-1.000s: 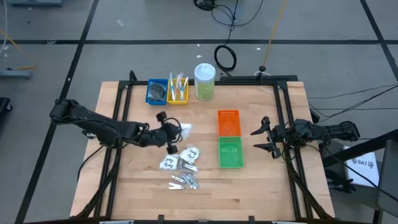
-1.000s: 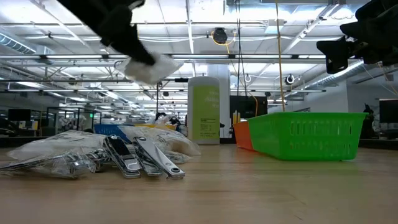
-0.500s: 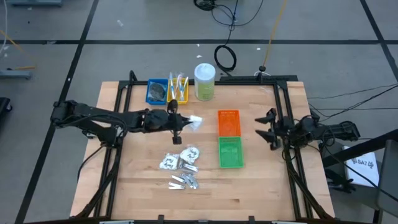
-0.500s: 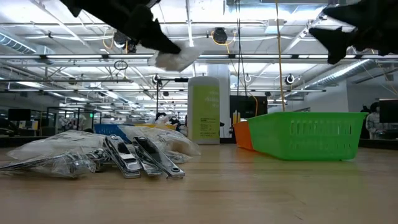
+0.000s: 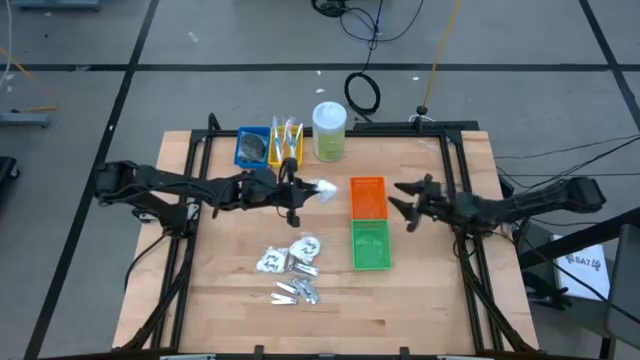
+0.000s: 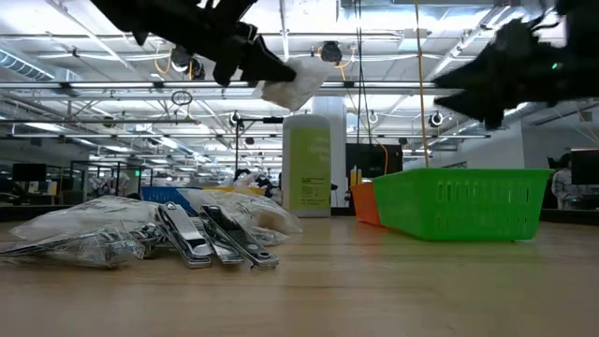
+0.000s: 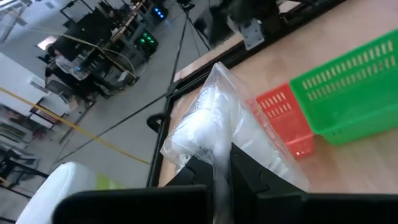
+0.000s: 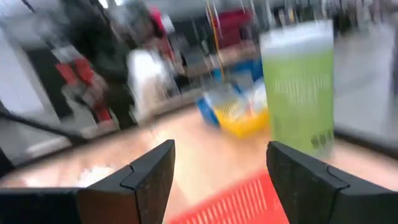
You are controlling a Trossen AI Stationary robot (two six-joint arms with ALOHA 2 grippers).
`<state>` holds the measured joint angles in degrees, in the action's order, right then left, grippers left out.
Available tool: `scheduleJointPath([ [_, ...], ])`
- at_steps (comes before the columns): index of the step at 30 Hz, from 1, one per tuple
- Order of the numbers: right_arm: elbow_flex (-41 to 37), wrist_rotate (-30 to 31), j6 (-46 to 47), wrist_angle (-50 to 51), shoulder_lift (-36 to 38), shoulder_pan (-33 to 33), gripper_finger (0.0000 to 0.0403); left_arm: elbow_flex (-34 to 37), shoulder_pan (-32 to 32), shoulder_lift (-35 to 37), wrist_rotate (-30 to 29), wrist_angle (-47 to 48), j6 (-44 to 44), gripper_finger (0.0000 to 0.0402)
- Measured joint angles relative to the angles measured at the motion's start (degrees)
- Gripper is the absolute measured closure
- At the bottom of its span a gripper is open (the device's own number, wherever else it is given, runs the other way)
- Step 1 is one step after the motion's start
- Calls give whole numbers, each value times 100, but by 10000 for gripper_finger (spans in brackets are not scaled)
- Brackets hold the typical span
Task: Pick & Place Travel size toiletries
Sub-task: Put the cotton pack into the orange bin
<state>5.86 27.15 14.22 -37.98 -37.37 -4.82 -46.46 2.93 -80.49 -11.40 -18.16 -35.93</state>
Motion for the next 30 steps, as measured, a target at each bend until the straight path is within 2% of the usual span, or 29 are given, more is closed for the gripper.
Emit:
scheduleJointPath([
  [3,577,-19,265,-231,-1074,87,161,0,77,-56,133,-78,-2,396],
  [6,1156,-75,134,-644,-2126,152,159,0,145,-63,353,-90,68,395],
  [10,1905,-755,-254,-1200,-3200,292,144,0,138,-63,387,-106,63,386],
  [13,2388,-1051,-271,-1251,-3784,381,125,0,146,-63,353,-120,31,394],
  [18,3003,-1640,-294,-1451,-4405,407,104,0,197,-63,346,3,96,389],
  [24,3425,-1651,-293,-1446,-5042,530,110,0,114,-63,528,10,77,395],
  [30,3448,-1596,-248,-1309,-5081,636,127,0,-15,-63,406,-10,63,386],
])
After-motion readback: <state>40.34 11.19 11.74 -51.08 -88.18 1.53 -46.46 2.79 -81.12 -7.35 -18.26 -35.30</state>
